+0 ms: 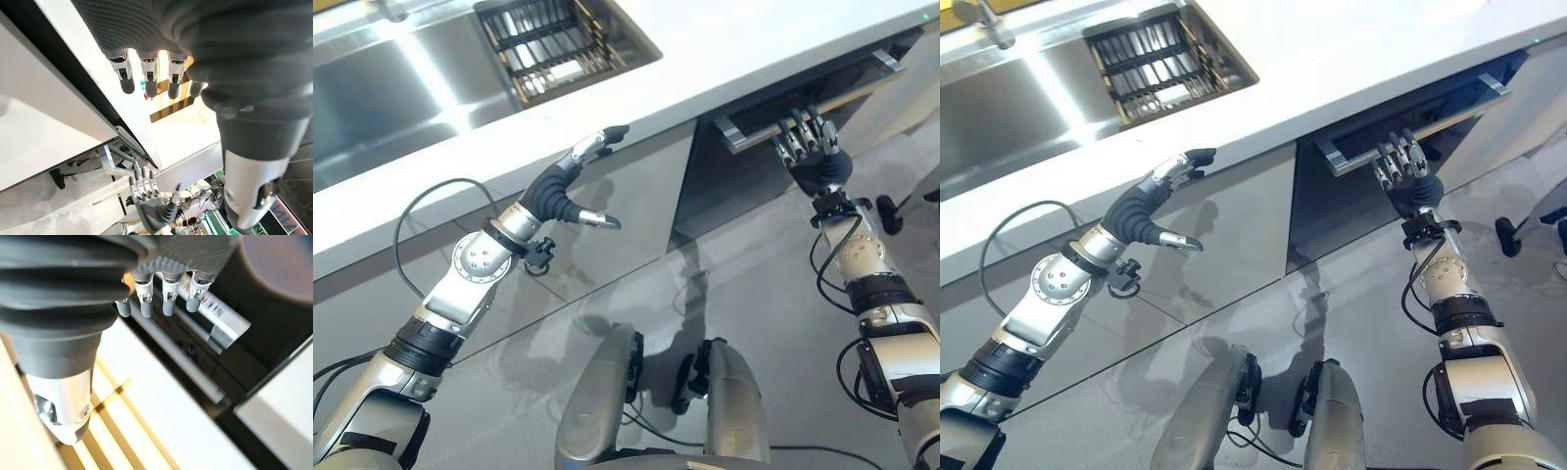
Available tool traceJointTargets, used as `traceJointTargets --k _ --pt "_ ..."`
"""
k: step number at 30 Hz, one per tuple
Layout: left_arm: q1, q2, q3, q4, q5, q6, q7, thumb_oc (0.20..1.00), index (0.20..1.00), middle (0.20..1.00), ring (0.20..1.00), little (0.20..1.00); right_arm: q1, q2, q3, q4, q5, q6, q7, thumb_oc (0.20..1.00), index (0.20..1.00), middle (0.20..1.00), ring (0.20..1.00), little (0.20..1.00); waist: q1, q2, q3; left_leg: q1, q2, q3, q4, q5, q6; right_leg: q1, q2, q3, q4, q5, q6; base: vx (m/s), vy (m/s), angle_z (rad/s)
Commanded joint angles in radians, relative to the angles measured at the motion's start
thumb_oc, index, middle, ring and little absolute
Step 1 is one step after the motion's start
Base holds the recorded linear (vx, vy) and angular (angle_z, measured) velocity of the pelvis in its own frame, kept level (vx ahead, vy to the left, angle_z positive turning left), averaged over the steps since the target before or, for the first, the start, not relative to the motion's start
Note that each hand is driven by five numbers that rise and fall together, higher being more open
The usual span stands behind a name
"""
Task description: Pick up plates and place into dishwasher.
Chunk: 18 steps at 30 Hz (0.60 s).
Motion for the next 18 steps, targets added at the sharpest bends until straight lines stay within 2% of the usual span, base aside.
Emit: traceJointTargets --k 1,5,8,11,14,15,18 --pt "0.029 -0.012 0.0 -0.032 -0.053 -0.063 -0.008 1.0 1.0 1.0 1.0 1.0 0.021 0.034 -0.029 0.006 -0.027 -0.096 -0.066 1.0 1.0 1.0 1.0 1.0 0.019 -0.02 -0.05 0.093 0.023 0.024 -0.081 -0.069 0.013 0.051 0.067 0.054 -0.107 0.073 -0.032 -0.01 0.025 -0.05" --pt "0.043 -0.059 -0.021 0.0 -0.041 -0.029 -0.001 1.0 1.0 1.0 1.0 1.0 0.084 0.113 -0.04 0.035 -0.074 -0.106 -0.103 1.0 1.0 1.0 1.0 1.0 0.009 -0.027 -0.081 0.151 0.03 0.027 -0.165 -0.046 0.011 0.113 0.08 0.058 -0.189 0.098 -0.024 0.01 0.035 -0.07" --pt "0.078 -0.121 -0.044 0.048 -0.045 -0.011 -0.01 1.0 1.0 1.0 1.0 1.0 0.159 0.183 -0.021 0.034 -0.083 -0.077 -0.098 1.0 1.0 1.0 1.0 1.0 0.003 -0.033 -0.124 0.211 0.035 0.022 -0.286 0.005 0.001 0.176 0.094 0.059 -0.301 0.14 -0.016 0.04 0.024 -0.14" --pt "0.148 -0.186 -0.064 0.095 -0.048 0.006 -0.044 1.0 1.0 1.0 1.0 1.0 0.264 0.249 0.015 0.007 -0.12 -0.047 -0.093 1.0 1.0 1.0 1.0 1.0 -0.004 -0.042 -0.173 0.284 0.043 0.023 -0.422 0.065 -0.015 0.257 0.11 0.064 -0.45 0.192 0.001 0.08 0.008 -0.14" --pt "0.241 -0.268 -0.075 0.167 -0.107 0.028 -0.13 1.0 1.0 1.0 1.0 1.0 0.395 0.301 0.046 -0.012 -0.148 -0.016 -0.065 1.0 1.0 1.0 1.0 1.0 -0.014 -0.049 -0.237 0.376 0.058 0.027 -0.593 0.14 -0.038 0.356 0.123 0.068 -0.643 0.25 0.019 0.14 0.012 -0.12" --pt "0.282 -0.298 -0.081 0.204 -0.106 0.014 -0.151 1.0 1.0 1.0 1.0 1.0 0.444 0.322 0.057 -0.02 -0.17 -0.005 -0.063 1.0 1.0 1.0 1.0 1.0 -0.02 -0.05 -0.262 0.418 0.061 0.033 -0.668 0.171 -0.047 0.396 0.13 0.073 -0.723 0.275 0.031 0.12 0.009 -0.09" --pt "0.34 -0.346 -0.093 0.279 -0.126 0.005 -0.183 1.0 1.0 1.0 1.0 1.0 0.522 0.364 0.095 -0.041 -0.196 0.044 -0.065 1.0 1.0 1.0 1.0 1.0 -0.032 -0.047 -0.293 0.486 0.065 0.035 -0.798 0.232 -0.061 0.453 0.142 0.084 -0.844 0.329 0.051 0.06 0.009 -0.1"
